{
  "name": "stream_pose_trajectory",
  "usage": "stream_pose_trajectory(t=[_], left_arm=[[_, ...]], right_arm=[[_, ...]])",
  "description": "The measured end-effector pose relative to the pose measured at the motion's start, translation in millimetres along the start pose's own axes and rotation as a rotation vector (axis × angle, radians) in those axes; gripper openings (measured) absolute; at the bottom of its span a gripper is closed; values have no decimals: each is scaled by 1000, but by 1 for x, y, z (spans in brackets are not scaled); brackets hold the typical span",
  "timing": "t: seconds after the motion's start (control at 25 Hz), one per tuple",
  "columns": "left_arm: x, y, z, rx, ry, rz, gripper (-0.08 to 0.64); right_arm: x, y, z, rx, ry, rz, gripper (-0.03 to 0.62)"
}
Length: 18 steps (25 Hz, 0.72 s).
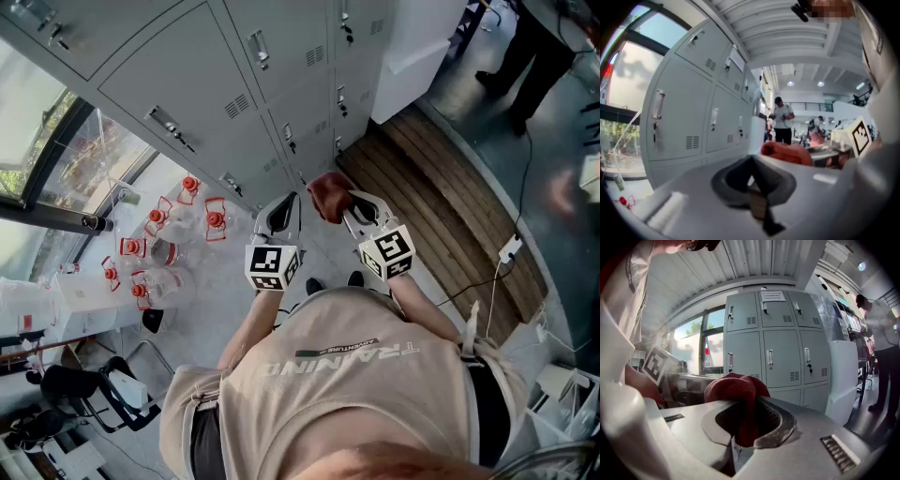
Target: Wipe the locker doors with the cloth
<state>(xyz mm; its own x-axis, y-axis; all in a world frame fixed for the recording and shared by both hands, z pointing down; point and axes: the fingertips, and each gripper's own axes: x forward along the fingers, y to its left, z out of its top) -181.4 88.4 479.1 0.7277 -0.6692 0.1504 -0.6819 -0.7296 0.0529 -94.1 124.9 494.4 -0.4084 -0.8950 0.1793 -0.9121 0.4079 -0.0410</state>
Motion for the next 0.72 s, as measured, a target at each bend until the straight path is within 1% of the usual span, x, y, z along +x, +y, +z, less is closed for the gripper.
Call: stream_pose_trajectory(t=[0.2, 0.44, 0.72], left_arm=[[0, 4, 10, 4, -11, 2, 5], [3, 28, 14, -15, -17, 24, 5], [14, 43, 24, -20, -56, -5, 5]], right_arm=[[5, -14, 10, 16, -25, -51, 44], [20, -16, 18, 5, -26, -47, 44], [34, -15, 19, -14, -18, -76, 44]])
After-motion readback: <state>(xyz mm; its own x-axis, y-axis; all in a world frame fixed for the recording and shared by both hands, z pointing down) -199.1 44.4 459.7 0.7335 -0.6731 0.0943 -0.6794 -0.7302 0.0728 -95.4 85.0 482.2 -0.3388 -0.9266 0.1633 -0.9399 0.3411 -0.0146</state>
